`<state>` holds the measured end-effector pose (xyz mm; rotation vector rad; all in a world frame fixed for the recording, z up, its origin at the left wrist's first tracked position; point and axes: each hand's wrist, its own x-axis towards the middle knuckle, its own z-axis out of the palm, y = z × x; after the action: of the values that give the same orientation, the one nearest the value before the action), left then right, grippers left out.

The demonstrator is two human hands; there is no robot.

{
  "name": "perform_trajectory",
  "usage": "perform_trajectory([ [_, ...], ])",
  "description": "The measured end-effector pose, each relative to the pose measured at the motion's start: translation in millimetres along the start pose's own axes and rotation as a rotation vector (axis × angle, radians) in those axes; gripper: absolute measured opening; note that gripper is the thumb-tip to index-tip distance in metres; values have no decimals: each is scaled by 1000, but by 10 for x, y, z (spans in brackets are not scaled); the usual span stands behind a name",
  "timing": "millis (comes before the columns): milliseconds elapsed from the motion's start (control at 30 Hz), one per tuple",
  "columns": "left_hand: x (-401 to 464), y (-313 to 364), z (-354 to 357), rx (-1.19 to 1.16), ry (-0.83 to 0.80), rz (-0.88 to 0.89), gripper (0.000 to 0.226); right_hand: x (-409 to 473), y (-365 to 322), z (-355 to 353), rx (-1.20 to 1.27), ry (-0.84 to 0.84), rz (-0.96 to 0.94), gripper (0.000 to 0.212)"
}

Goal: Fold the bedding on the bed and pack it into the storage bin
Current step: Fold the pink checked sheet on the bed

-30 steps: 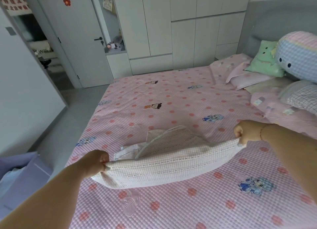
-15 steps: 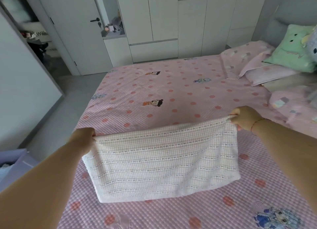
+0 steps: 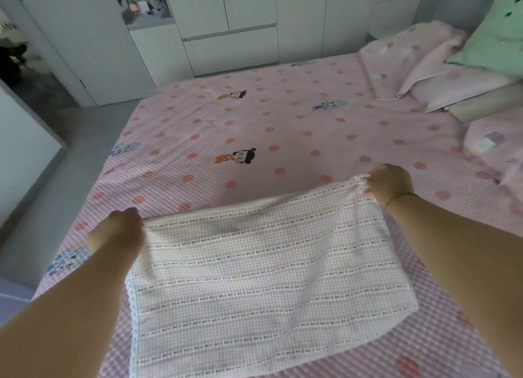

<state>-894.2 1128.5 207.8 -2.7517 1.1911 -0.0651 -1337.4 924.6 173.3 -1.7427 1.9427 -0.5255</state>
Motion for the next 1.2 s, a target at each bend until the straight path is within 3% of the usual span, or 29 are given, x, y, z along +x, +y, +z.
perform_trajectory([
  [100,65,183,267,26,96,-55,33,-48,153,372,230,98,-52,10],
  [167,-72,373,534,-21,168,33,44,-269,220,649,277,80,-123,26],
  [367,-1025,1325,1347,-40,-172,593,62,-1155,371,1750,-50,-51,-630,40],
  [433,-1054,1583,1523,-37,-213,671,63,-1203,317,2024,-188,-115,-735,43],
  [533,-874,1797,1723,-39,-239,675,62,-1066,216,2201,-401,-238,-679,54],
  [667,-686,1770,2126,-36,-346,572,62,-797,382,2373,-609,-387,-575,76],
  [800,-679,1651,2302,-52,-306,475,66,-635,573,2413,-686,-400,-520,68],
  [933,-559,1479,2305,-84,-295,303,70,-452,629,2320,-733,-415,-327,57],
  [1033,-383,1217,2258,-95,-291,103,78,-376,725,2058,-699,-367,-146,60],
  [1133,-171,882,2212,-131,-274,-186,95,-360,930,1768,-588,-147,146,72],
  [1200,-27,703,2215,-197,-279,-327,104,-318,1030,1678,-465,-92,337,72],
])
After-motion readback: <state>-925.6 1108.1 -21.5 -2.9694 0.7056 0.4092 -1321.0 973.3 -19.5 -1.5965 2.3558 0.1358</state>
